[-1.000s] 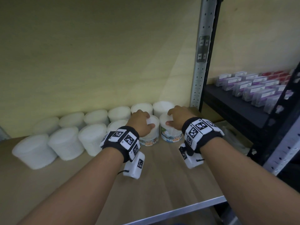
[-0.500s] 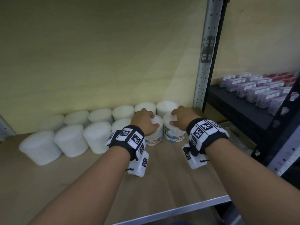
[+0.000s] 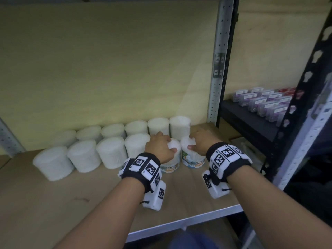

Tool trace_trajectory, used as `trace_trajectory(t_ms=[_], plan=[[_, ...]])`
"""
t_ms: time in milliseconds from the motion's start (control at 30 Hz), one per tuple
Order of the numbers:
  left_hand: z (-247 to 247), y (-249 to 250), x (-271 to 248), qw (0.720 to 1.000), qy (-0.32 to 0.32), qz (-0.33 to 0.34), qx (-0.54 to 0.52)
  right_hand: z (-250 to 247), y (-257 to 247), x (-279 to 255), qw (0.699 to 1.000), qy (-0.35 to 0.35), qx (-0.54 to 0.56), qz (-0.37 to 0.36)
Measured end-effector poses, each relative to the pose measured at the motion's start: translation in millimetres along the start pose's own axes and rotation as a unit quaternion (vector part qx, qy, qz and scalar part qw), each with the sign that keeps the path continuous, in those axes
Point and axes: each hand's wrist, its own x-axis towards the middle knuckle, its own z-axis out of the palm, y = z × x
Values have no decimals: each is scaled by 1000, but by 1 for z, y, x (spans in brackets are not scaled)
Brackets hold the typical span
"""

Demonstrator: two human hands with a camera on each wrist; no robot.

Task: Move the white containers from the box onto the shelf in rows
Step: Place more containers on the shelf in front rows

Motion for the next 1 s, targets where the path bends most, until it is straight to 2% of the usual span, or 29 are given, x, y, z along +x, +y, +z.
trace_trajectory(t_ms=[200, 667, 1000], plan=[[1, 12, -30, 1000, 10, 8, -4, 1, -2, -32, 999, -27, 10, 25], [-2, 37, -102, 999, -18, 23, -24, 8, 11, -115, 998, -18, 54, 17], [1, 41, -121, 999, -11, 36, -16, 17, 17, -129, 996, -13, 79, 25]])
